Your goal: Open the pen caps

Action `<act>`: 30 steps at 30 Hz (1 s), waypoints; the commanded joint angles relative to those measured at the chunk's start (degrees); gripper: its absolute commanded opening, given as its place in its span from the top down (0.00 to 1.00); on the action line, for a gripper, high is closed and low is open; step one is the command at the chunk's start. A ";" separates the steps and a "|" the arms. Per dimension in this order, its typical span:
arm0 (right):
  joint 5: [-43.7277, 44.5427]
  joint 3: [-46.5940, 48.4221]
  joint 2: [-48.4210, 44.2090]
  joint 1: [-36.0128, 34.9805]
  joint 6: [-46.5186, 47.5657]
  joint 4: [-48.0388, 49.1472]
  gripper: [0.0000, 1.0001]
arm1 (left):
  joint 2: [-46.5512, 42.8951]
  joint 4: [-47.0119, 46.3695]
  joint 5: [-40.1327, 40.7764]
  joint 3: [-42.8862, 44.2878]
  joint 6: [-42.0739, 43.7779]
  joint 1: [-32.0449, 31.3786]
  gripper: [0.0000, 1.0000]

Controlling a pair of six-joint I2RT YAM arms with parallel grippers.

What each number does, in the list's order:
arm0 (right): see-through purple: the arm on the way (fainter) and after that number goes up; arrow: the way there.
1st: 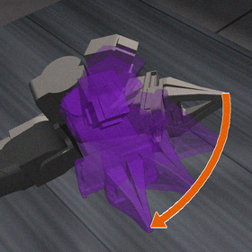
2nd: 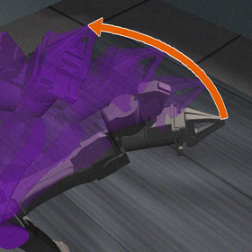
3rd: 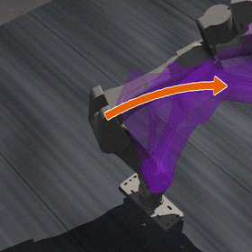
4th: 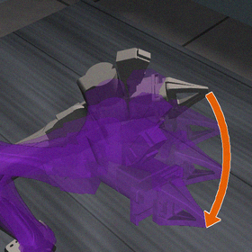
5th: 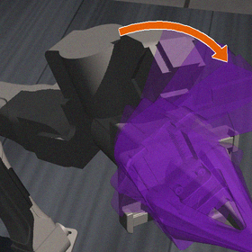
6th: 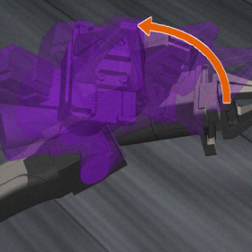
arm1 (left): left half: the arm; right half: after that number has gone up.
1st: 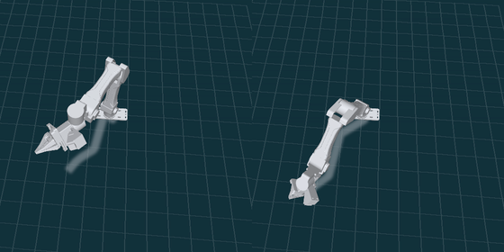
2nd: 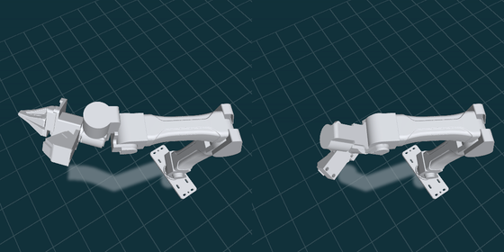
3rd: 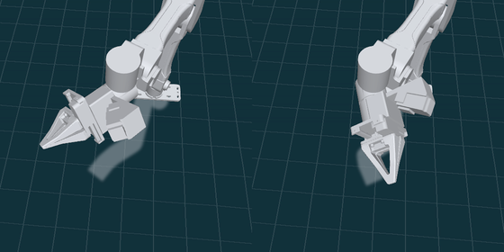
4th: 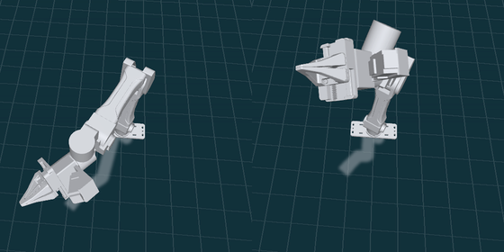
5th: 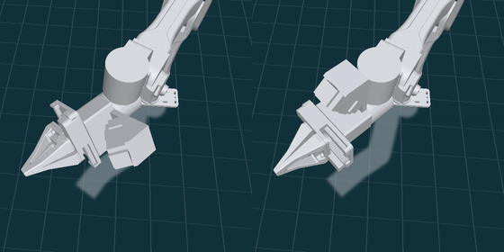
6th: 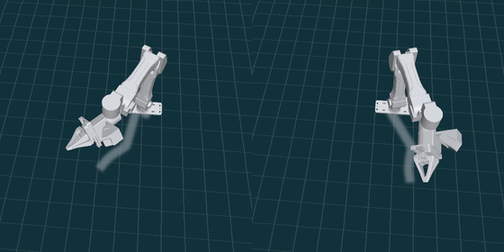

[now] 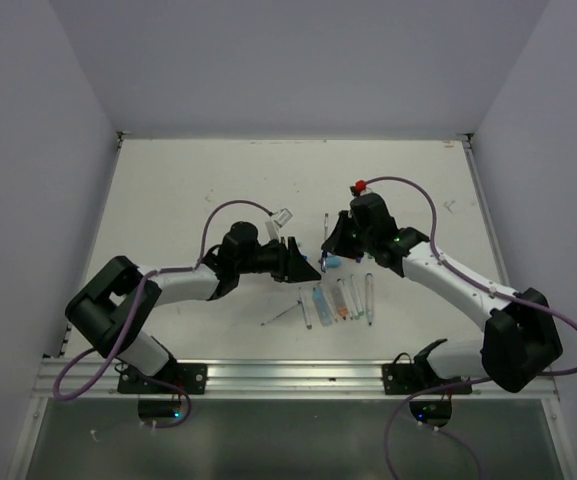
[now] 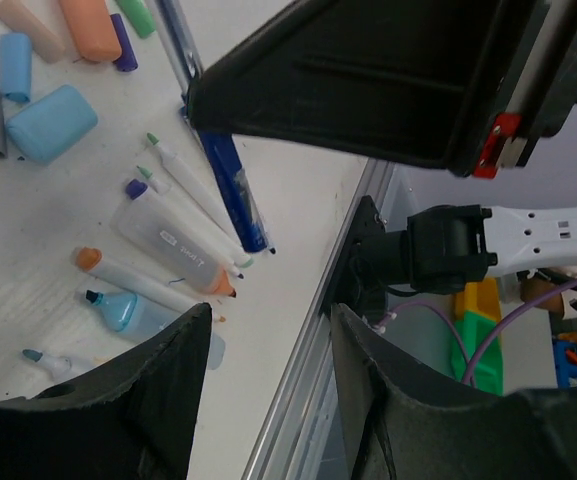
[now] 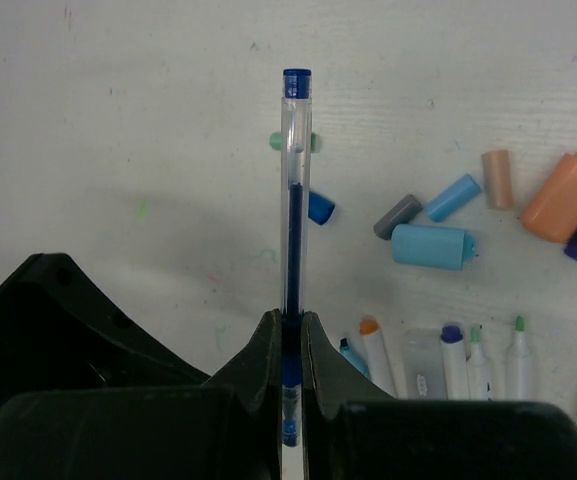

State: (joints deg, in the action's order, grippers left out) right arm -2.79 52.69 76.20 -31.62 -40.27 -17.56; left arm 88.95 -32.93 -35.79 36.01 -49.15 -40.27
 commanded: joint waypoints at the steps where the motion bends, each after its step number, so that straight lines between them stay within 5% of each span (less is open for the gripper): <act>1: -1.26 -1.18 -2.11 -1.95 -2.79 1.92 1.00 | 0.26 -5.13 0.54 0.38 -2.79 -0.16 0.45; 19: -1.69 -3.38 -3.26 -6.53 -6.40 5.08 1.00 | 4.65 -7.85 2.04 0.55 -5.70 -0.33 0.53; 21: -1.61 -3.47 -3.08 -6.79 -6.75 5.34 1.00 | 4.66 -7.85 1.86 0.64 -5.61 -0.33 0.58; 27: -0.38 -2.68 -2.64 -6.97 -6.05 5.09 0.98 | 5.01 -7.68 1.25 0.20 -5.44 -0.33 0.96; 30: -0.90 -1.80 -1.68 -6.97 -4.99 4.91 0.74 | 4.57 -7.50 1.07 -0.32 -5.09 -0.33 1.00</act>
State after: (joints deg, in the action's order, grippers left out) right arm -3.25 49.25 73.89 -38.09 -45.65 -14.57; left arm 93.43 -38.02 -34.70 35.99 -55.37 -40.42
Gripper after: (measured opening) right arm 0.206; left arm 0.063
